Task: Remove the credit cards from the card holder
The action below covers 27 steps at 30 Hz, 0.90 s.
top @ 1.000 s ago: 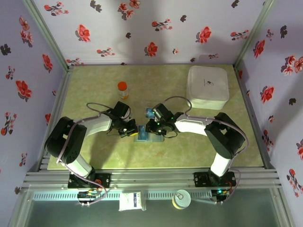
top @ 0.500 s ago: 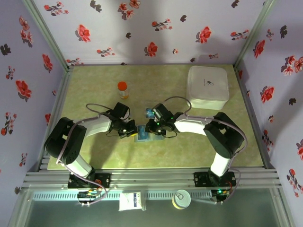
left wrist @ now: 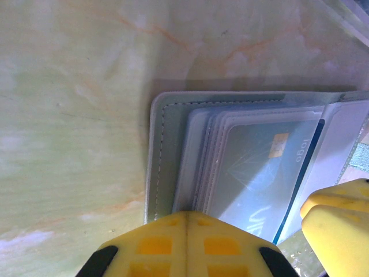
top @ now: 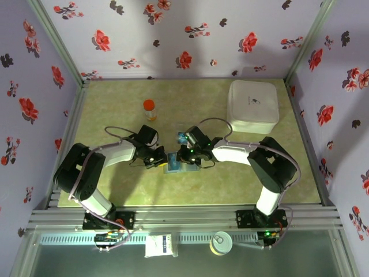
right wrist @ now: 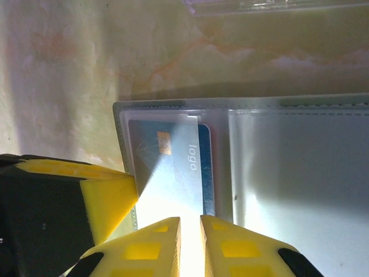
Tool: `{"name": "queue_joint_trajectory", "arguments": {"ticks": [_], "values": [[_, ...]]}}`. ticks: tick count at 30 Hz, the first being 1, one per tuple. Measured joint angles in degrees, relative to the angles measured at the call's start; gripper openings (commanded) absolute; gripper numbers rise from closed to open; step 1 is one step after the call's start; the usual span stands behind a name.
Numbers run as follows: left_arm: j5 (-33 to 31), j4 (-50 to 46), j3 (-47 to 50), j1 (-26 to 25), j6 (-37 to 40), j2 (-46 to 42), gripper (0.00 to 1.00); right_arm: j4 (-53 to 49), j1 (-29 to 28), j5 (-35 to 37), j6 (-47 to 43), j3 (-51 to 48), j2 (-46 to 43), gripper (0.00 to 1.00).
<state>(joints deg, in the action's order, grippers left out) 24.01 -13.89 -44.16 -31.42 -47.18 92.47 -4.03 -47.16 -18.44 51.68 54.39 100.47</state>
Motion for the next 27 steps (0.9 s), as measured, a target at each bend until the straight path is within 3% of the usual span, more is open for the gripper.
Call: {"name": "queue_joint_trajectory", "arguments": {"ticks": [9,15,27], "values": [[0.0,-0.02,-0.02,0.0,0.02,0.0,0.0,0.2,0.0,-0.5,0.0,0.39,1.44,0.25],[0.0,-0.07,-0.02,0.07,0.39,0.0,0.0,0.26,0.0,-0.59,-0.02,0.42,1.44,0.18],[-0.22,-0.74,-0.35,0.11,0.94,0.0,0.0,0.92,0.0,-2.12,-0.04,1.73,3.39,0.29]]}}
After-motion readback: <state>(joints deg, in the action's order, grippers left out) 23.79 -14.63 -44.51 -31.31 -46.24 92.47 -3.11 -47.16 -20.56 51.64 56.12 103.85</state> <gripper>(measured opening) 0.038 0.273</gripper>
